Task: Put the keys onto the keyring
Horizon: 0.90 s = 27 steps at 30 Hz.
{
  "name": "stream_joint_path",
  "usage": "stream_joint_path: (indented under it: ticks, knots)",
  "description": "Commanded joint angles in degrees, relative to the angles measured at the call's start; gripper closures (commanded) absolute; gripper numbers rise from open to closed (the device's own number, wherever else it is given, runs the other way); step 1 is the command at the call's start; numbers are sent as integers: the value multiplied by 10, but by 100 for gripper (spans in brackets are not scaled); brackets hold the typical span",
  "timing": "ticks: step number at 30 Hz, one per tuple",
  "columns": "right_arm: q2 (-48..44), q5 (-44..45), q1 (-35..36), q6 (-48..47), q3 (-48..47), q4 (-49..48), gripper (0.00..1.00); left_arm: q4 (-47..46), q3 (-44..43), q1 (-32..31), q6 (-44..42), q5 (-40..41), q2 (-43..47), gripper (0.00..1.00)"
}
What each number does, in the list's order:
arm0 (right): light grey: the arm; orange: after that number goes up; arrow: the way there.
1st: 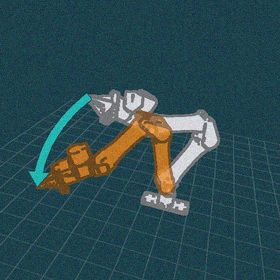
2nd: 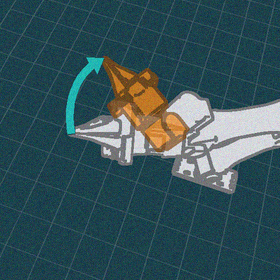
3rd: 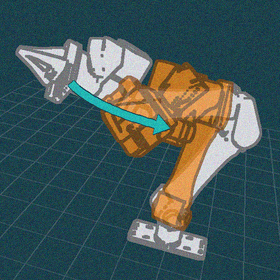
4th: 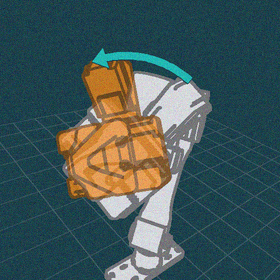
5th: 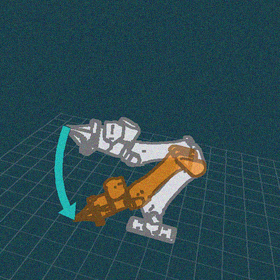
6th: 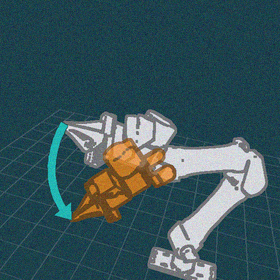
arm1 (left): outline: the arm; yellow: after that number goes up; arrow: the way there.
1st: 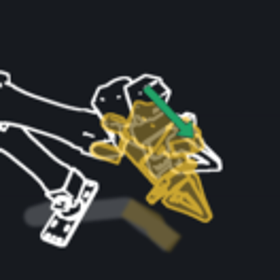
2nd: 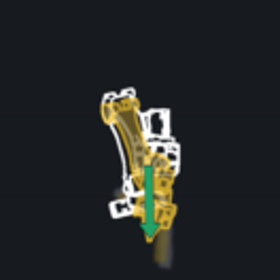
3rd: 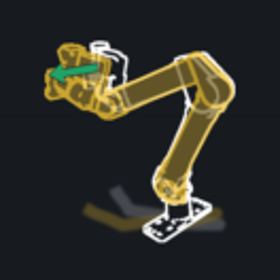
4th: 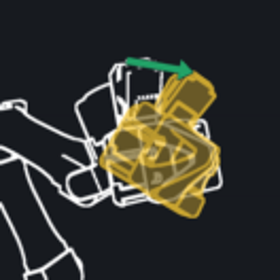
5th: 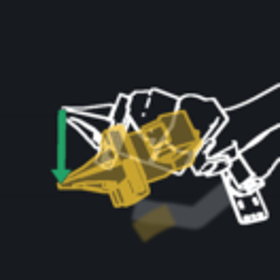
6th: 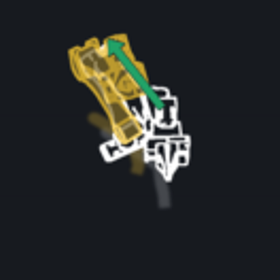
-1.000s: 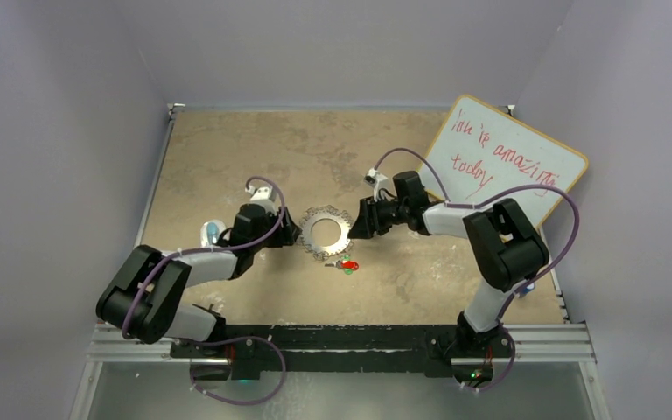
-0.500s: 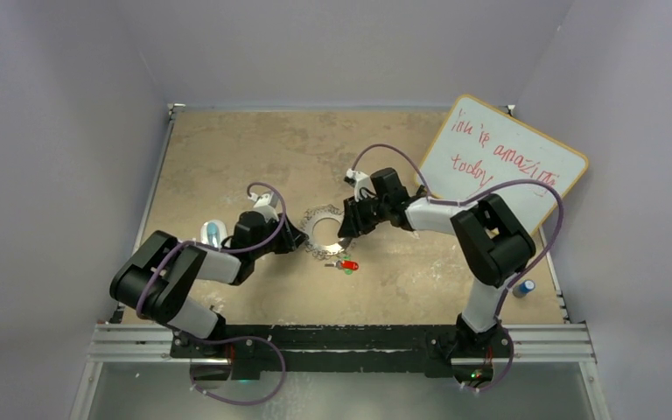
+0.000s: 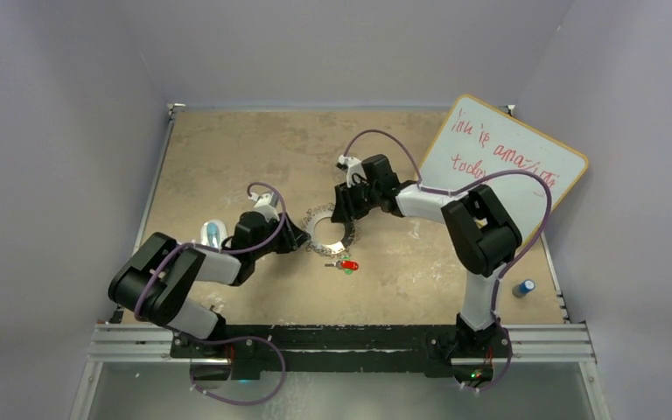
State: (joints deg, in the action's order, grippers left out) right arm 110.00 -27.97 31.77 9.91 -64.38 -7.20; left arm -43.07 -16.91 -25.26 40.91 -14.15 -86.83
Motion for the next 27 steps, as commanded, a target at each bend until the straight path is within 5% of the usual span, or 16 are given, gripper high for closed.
stream_joint_path:
  ticks: [1, 6, 15, 21, 27]
  knots:
    - [-59, 43, 1, -30, 5, 28, 50, 9, 5, -3, -16, 25, 39, 68]
    - [-107, 60, 14, -29, 55, 36, 45, 24, 1, -3, -22, 27, 53, 66]
    - [-79, 18, -3, 43, 107, 15, 52, -24, 1, -10, 1, -6, 5, 71]
    - [-46, 5, -16, 45, 80, 9, 56, -41, -2, -25, 7, -7, -18, 76]
    - [15, -19, -21, 36, 2, 11, 71, -55, -1, -33, 13, -6, -28, 81]
